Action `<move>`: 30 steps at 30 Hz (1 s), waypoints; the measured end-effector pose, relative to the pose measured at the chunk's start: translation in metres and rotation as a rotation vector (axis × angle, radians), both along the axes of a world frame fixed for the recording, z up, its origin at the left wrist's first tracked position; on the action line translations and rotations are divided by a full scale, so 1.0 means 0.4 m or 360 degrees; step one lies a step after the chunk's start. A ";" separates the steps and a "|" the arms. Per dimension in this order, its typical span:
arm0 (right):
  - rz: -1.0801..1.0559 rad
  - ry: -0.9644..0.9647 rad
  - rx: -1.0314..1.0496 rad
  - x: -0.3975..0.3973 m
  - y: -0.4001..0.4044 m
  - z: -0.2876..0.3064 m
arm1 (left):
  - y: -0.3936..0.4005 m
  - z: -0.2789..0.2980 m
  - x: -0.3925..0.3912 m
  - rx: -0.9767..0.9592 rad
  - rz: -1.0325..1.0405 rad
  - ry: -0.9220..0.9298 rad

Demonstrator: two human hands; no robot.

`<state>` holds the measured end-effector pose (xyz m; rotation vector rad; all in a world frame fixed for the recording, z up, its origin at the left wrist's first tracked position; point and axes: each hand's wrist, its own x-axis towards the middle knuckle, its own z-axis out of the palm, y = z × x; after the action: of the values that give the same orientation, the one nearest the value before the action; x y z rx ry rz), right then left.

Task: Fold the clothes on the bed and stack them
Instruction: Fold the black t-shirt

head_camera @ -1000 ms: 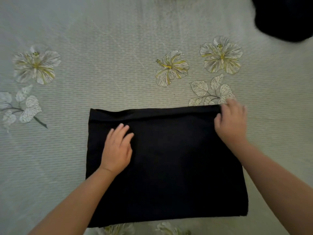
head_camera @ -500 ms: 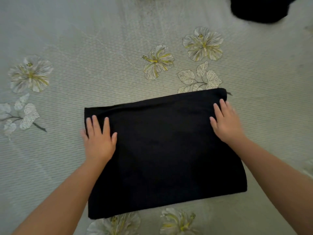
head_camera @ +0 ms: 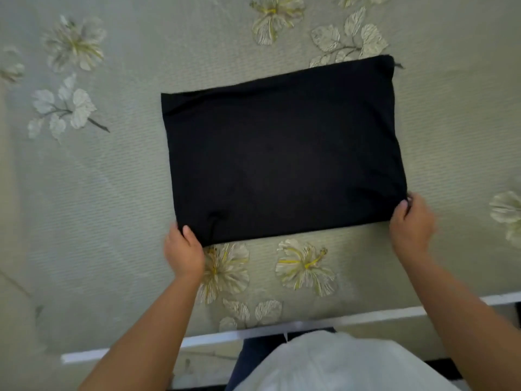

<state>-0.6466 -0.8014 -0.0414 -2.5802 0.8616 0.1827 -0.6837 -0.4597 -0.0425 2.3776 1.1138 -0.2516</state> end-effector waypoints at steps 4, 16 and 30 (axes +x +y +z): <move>-0.0181 -0.0056 0.0148 0.018 -0.020 0.016 | 0.017 0.021 -0.004 -0.0142 0.0143 -0.0107; -0.0186 0.0298 0.0082 -0.075 -0.153 0.019 | 0.025 0.017 -0.199 0.0045 -0.0382 0.0527; -0.0005 0.0595 -0.0028 -0.068 -0.103 0.000 | -0.445 0.011 0.185 -0.0007 -0.1863 0.0272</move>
<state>-0.6739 -0.8424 -0.0414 -2.6021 0.9958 0.6761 -0.6097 -0.6378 -0.0381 2.7459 -0.3559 -0.8320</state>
